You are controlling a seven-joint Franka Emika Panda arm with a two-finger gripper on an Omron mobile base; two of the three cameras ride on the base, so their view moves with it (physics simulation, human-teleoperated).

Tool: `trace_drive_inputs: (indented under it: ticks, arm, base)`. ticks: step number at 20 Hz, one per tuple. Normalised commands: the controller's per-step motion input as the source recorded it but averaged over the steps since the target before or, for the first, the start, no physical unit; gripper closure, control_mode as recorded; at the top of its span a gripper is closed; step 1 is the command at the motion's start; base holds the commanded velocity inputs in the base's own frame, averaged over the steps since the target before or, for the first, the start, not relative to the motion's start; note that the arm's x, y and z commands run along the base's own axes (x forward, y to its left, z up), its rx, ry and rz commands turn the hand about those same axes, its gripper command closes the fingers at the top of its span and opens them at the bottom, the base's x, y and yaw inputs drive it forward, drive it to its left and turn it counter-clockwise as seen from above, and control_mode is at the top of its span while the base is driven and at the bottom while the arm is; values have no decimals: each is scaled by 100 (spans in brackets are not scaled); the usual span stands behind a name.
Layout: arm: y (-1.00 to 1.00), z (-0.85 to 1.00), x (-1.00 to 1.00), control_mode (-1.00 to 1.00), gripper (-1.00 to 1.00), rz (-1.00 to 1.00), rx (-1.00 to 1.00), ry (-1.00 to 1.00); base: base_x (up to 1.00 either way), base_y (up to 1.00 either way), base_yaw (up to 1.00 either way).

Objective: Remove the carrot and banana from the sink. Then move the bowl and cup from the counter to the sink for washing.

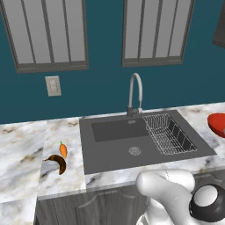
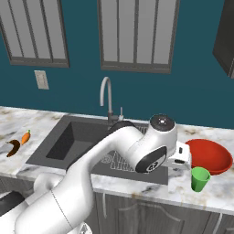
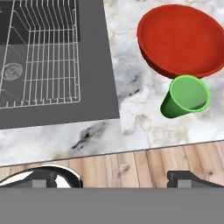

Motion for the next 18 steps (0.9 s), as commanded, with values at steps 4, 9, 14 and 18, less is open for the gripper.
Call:
trace_drive_inputs:
  ticks: [4, 9, 14, 18]
  arm:
    - [-22, 0, 6, -100, -100, 0, -6, 1]
    - [-18, -2, 8, -100, -100, 0, 0, 0]
    - [-16, -4, 17, -100, -100, 1, 0, 6]
    - [-7, -5, 18, -100, -100, 0, -5, 12]
  base:
    - [0, 0, 0]
    - [0, 0, 0]
    - [0, 0, 0]
    - [0, 0, 0]
